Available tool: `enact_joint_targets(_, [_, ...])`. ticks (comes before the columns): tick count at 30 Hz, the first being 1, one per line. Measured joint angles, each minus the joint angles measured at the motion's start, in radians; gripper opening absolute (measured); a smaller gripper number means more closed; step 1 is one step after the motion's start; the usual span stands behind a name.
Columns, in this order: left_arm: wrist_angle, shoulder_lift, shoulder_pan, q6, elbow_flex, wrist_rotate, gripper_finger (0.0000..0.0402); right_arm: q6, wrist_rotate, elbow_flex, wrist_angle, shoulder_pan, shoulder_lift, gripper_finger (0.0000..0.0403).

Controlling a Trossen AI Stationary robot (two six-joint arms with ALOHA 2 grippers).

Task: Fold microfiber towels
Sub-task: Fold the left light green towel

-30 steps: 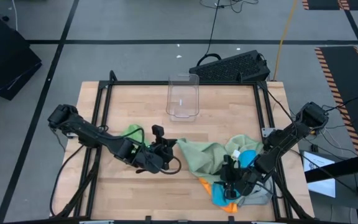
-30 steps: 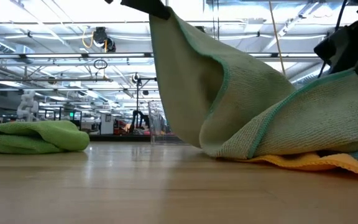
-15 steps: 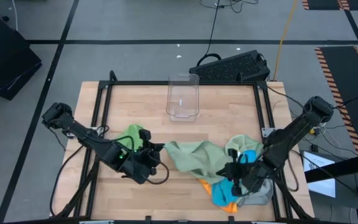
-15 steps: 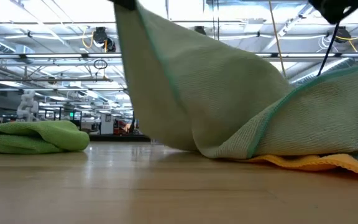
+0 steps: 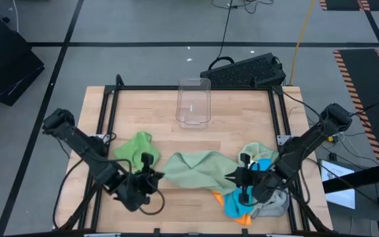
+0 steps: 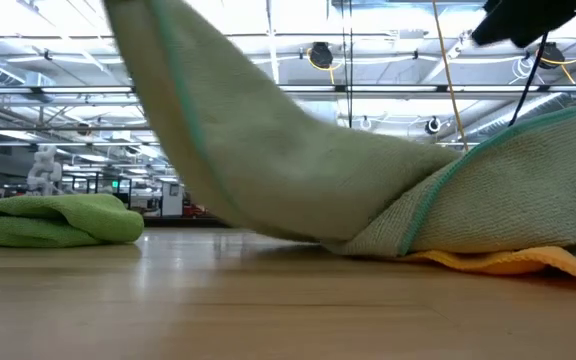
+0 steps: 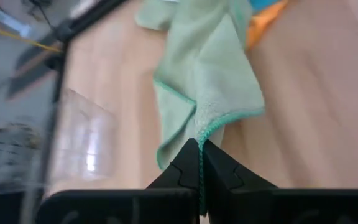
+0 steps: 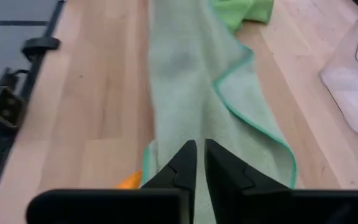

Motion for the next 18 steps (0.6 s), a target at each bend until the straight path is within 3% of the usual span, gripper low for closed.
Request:
enact_joint_targets(5, [0.001,0.000,-0.059,-0.170,-0.067,0.000,0.0008,-0.073,-0.007,0.000,0.106,-0.047,0.091,0.0076])
enact_joint_targets(11, [-0.001,0.000,-0.085,-0.346,-0.144,-0.053,0.0009,-0.161,-0.151,0.000,0.201,-0.077,0.158,0.0134])
enact_joint_targets(18, [-0.005,-0.003,-0.062,-0.328,-0.159,-0.096,0.0005,-0.175,-0.313,0.000,0.186,-0.067,0.168,0.0172])
